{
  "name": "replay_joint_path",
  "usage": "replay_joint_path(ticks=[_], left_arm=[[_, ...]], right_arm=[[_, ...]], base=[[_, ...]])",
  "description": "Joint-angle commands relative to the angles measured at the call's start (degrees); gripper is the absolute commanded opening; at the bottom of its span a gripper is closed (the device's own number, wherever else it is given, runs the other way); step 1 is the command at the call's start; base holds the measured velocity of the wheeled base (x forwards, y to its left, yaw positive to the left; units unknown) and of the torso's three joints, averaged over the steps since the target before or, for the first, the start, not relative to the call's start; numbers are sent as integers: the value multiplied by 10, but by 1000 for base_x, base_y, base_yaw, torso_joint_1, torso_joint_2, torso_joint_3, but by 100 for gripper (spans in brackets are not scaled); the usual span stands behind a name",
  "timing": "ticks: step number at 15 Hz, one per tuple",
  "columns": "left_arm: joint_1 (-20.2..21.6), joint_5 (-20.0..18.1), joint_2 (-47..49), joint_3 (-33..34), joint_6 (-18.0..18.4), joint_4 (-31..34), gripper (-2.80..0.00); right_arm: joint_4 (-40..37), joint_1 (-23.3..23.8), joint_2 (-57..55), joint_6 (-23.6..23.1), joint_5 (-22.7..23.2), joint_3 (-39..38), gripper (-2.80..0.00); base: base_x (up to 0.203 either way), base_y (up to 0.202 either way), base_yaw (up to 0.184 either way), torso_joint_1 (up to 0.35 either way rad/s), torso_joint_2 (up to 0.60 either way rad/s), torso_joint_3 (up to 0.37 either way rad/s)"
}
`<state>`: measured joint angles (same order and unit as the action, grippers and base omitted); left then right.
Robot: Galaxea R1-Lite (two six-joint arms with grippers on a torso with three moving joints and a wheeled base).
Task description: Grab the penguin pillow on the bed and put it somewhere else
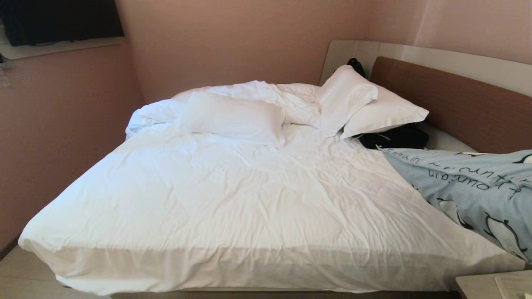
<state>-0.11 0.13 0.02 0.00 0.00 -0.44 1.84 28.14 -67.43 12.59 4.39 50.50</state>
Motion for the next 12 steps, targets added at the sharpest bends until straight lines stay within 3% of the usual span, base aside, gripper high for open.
replay_joint_path(ticks=[1,4,9,12], left_arm=[[0,0,0,0,0,0,-280],[0,0,0,0,0,0,-280],[0,0,0,0,0,0,-280],[0,0,0,0,0,0,-280]], right_arm=[[0,0,27,1,-4,-10,-280],[-17,1,49,-1,-53,-26,-280],[-82,2,109,-2,-83,-27,-280],[-130,2,160,-11,-155,-28,-280]], base=[[-190,0,1,2,7,-1],[-75,0,-1,-8,0,7],[0,0,0,0,0,0],[0,0,0,0,0,0]])
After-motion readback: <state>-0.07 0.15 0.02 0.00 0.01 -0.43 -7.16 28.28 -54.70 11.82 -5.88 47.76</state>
